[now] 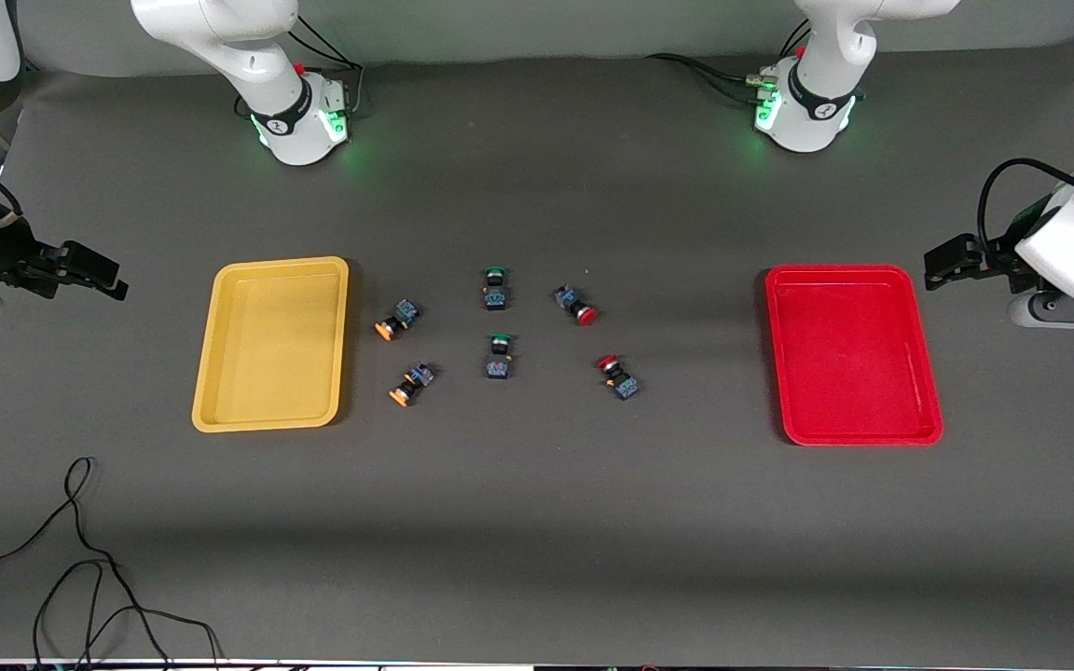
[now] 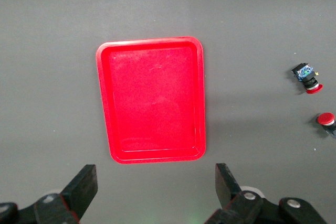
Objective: Place red and yellow buttons in trays
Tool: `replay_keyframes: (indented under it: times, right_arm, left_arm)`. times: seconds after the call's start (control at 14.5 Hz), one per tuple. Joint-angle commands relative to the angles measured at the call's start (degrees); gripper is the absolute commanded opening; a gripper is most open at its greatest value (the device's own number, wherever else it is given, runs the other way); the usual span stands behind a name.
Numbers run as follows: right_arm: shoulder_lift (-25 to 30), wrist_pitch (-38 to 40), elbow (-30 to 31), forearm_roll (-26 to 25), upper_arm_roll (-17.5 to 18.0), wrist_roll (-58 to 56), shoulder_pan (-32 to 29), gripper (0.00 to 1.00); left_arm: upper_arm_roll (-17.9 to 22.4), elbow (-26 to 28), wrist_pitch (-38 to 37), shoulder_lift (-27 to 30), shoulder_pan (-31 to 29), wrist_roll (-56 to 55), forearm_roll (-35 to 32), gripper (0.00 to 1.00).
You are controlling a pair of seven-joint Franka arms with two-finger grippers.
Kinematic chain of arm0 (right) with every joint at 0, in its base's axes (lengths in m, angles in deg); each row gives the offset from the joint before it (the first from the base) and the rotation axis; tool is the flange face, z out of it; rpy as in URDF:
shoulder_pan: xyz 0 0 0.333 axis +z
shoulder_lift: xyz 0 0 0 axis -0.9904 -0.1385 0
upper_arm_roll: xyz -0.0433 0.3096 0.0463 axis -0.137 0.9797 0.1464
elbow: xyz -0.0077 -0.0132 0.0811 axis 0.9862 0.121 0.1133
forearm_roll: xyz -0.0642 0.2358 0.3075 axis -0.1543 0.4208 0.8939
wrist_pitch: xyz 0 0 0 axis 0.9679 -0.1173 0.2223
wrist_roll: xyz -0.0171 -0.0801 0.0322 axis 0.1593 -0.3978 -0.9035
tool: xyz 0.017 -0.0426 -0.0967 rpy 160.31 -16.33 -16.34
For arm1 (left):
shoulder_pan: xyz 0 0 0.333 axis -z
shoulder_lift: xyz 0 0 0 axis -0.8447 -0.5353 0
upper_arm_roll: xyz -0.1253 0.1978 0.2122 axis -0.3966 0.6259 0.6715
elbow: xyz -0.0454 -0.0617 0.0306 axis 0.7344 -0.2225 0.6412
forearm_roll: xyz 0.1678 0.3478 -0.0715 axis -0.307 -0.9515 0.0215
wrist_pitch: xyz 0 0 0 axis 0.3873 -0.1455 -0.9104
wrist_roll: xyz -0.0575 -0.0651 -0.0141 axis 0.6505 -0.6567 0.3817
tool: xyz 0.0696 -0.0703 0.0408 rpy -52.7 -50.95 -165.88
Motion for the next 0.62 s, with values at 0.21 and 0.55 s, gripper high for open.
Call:
replay_keyframes:
  times: [0.21,0.55]
  right_arm:
    - [-0.2,0.6,-0.8,-0.2,-0.4,1.5,0.3,1.0]
    - [-1.0,-2.3,-0.7,-0.7,-0.5,0.5,0.3,1.0]
  left_arm:
    - [0.6,0.2,-0.5,1.0,0.4,-0.1,0.5,1.0]
    - [0.5,-0.1,-0.7,1.1,0.9,-0.2,0.4,1.0]
